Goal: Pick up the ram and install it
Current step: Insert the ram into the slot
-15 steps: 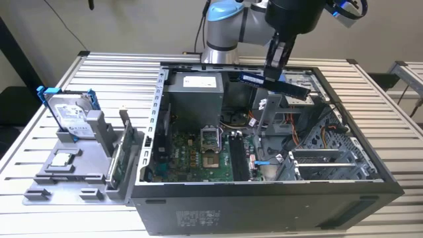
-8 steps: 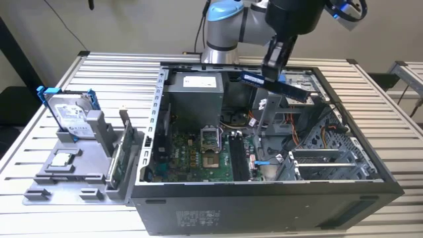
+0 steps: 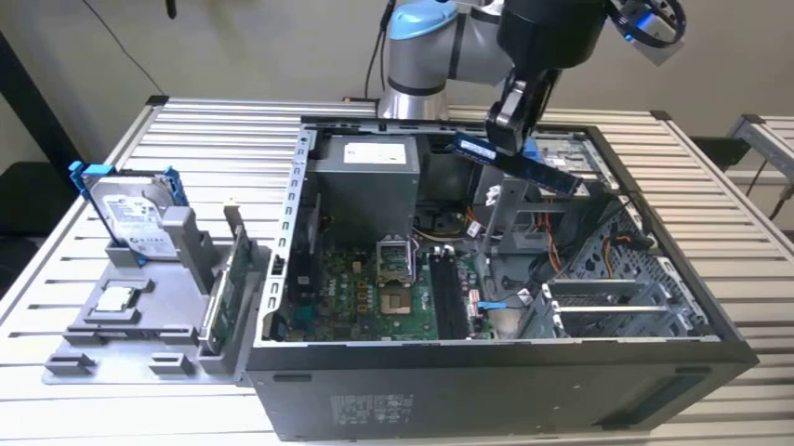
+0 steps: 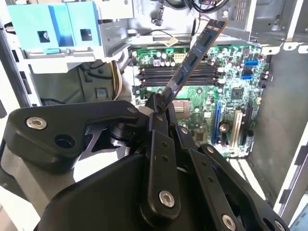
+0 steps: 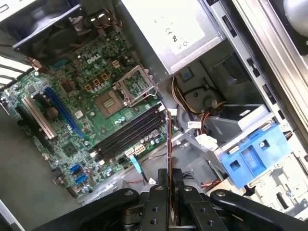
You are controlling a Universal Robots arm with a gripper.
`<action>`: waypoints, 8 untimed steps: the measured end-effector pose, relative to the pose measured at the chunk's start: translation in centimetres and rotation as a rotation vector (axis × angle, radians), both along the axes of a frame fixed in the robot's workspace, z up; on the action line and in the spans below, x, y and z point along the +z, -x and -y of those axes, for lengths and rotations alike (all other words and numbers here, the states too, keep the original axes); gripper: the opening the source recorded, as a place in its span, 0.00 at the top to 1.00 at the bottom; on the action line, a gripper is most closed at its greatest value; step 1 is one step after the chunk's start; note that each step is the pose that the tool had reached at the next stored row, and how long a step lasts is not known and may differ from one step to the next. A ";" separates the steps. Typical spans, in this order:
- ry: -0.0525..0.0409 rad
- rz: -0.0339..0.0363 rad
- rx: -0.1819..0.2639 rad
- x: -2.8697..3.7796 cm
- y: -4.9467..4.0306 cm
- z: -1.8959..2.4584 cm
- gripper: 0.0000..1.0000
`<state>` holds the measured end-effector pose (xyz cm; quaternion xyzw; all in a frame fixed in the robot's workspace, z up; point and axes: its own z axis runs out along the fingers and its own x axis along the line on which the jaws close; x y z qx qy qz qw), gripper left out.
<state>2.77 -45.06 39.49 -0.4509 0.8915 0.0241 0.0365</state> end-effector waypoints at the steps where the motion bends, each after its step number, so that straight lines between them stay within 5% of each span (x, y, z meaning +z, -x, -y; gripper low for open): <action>1: -0.0001 0.0001 -0.012 -0.03 0.01 0.00 0.85; 8: -0.0002 0.0001 -0.078 -0.24 0.05 0.01 0.85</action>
